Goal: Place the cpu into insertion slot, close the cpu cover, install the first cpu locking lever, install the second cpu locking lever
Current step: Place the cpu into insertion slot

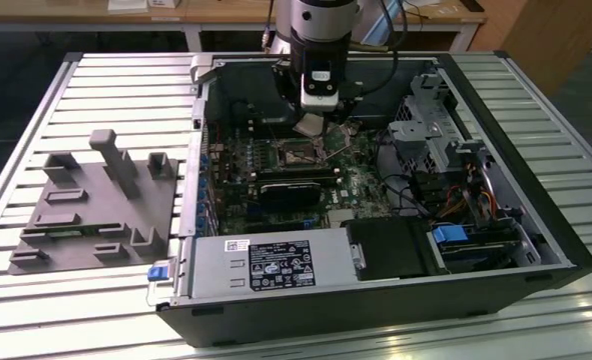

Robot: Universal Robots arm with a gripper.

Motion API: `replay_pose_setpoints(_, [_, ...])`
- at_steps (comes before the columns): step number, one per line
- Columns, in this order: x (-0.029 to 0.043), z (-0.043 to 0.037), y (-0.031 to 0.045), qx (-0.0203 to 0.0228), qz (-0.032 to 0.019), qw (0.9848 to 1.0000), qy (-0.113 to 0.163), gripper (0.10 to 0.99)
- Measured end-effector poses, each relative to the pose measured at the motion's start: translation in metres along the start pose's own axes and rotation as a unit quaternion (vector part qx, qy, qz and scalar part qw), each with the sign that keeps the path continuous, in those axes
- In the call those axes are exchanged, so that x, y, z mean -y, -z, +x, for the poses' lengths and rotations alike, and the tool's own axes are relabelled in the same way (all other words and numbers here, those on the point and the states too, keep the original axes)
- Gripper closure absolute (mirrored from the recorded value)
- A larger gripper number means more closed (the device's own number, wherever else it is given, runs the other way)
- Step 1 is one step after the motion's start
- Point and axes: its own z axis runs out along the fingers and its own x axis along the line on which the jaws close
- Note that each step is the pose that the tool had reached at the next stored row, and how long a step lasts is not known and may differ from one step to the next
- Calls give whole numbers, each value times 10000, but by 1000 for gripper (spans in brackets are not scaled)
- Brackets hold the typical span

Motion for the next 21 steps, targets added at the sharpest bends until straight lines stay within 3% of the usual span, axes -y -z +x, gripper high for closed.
replay_pose_setpoints(6, [1, 0, -14, 51, -5, 9985, -540, 545])
replay_pose_setpoints(11, [3, 0, -27, 95, -9, 9950, -994, 545])
replay_pose_setpoints(16, [4, 0, -41, 138, -14, 9894, -1446, 545])
replay_pose_setpoints(21, [5, -1, -54, 179, -18, 9819, -1887, 545])
